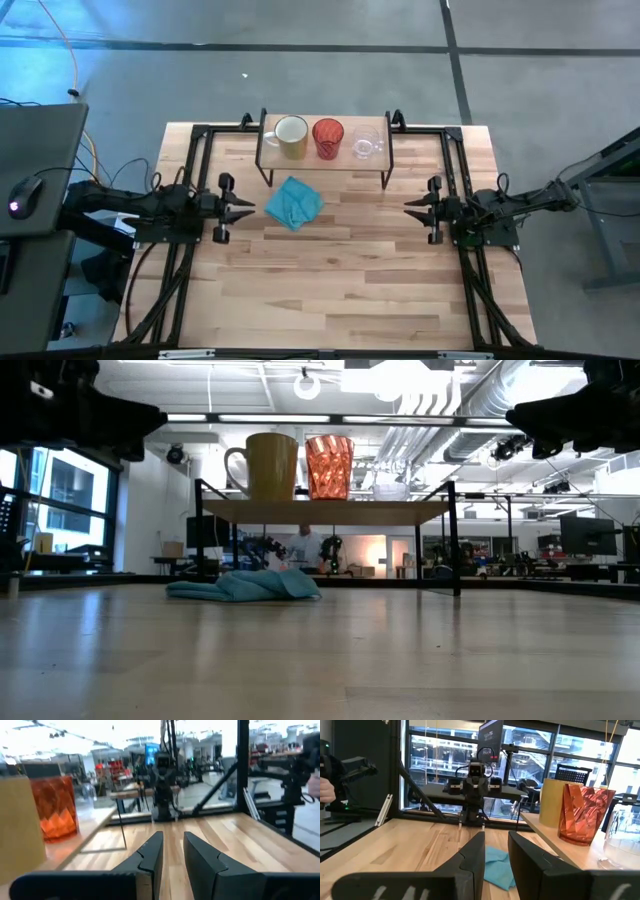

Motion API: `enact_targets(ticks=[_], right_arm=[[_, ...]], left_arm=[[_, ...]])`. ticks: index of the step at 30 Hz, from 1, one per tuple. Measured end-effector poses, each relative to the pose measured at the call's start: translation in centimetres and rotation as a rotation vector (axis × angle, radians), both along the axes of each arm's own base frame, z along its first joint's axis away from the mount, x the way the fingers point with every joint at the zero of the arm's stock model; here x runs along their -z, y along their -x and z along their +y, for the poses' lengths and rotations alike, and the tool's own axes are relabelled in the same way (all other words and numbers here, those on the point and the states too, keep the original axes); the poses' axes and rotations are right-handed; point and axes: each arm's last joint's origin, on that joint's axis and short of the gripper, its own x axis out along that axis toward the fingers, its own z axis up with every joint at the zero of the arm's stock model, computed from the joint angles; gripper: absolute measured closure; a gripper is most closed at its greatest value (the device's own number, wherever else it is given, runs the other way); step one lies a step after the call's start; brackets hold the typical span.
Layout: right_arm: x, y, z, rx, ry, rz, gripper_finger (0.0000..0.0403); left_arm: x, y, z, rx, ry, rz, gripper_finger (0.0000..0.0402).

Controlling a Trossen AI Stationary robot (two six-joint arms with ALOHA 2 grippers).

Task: Stack small to large cups/mugs on shelf
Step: Return to Home Position

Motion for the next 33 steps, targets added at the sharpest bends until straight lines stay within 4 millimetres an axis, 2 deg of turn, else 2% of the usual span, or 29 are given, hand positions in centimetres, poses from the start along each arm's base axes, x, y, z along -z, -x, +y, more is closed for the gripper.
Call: enact_targets(ticks=[13, 18, 25, 33], right_arm=[[-0.1, 0.0, 0.0, 0.009, 0.042, -0.009, 0.0325], [-0.1, 0.0, -0.3, 0.093, 0.099, -0.007, 0.0325], [-0.1, -0.1, -1.2, 0.17, 0.071, -0.004, 0.0325], [0.2, -0.2, -1.4, 0.022, -0.025, 0.019, 0.0325]], left_arm=[[-1.4, 0.2, 0.0, -0.026, -0.105, -0.138, 0.0335], [-1.8, 0.3, 0.2, -0.107, -0.157, -0.162, 0.0335], [-1.9, 0.4, 0.3, -0.131, -0.127, -0.173, 0.0335], [-1.5, 0.2, 0.0, -0.007, -0.03, -0.154, 0.0335]])
